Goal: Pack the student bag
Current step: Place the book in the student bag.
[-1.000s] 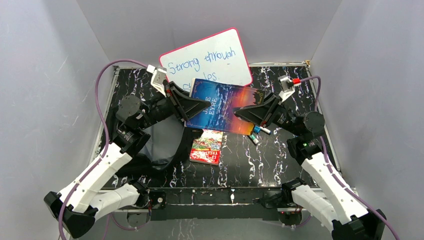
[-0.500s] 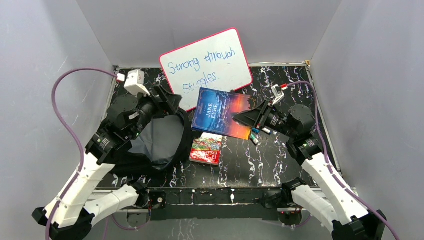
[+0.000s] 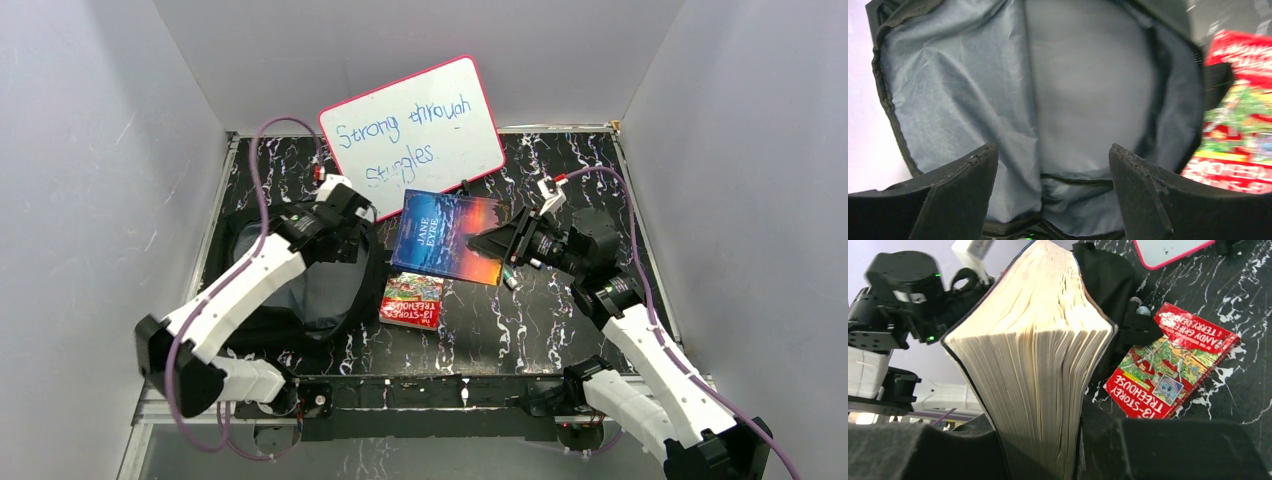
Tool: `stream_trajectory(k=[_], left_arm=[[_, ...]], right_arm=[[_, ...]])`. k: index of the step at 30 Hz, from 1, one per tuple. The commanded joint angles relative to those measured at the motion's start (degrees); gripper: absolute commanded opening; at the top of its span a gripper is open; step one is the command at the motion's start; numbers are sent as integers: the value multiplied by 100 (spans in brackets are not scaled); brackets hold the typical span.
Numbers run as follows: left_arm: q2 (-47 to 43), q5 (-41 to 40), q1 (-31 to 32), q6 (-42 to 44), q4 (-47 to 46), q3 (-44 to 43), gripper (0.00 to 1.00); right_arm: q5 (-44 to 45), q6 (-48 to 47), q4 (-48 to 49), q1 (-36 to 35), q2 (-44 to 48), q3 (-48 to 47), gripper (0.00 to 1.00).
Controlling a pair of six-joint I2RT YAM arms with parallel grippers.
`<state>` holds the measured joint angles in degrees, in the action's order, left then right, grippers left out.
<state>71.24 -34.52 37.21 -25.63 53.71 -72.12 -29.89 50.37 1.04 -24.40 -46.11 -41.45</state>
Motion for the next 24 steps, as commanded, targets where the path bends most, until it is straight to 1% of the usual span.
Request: stream_trajectory(k=[1,4,6,11,12,14,18,24], left_arm=[[515,-907,-20,381,521,89,80],[925,-1321,-33,342,613,111,83],[1099,-1315,-117,305,560,155,85],[1116,-549,-749,338,-11,632,87],[1079,-378,-840,339,-145,750,87],[1027,-281,-885,297,-314,973,88],[1294,-617,-938,79,-313,1220,88],[2097,-966,-953,-278,64,1124,88]], right_arm=[[0,-121,766,-9,265,-445,0],[-4,-223,689,-3,322,-458,0],[9,-294,599,-8,354,-481,0],[-25,-434,475,-3,409,-534,0],[-38,-454,450,-1,414,-551,0],[-62,-510,420,-3,414,-565,0],[-121,-578,397,-5,396,-589,0],[-190,-598,432,-11,364,-575,0]])
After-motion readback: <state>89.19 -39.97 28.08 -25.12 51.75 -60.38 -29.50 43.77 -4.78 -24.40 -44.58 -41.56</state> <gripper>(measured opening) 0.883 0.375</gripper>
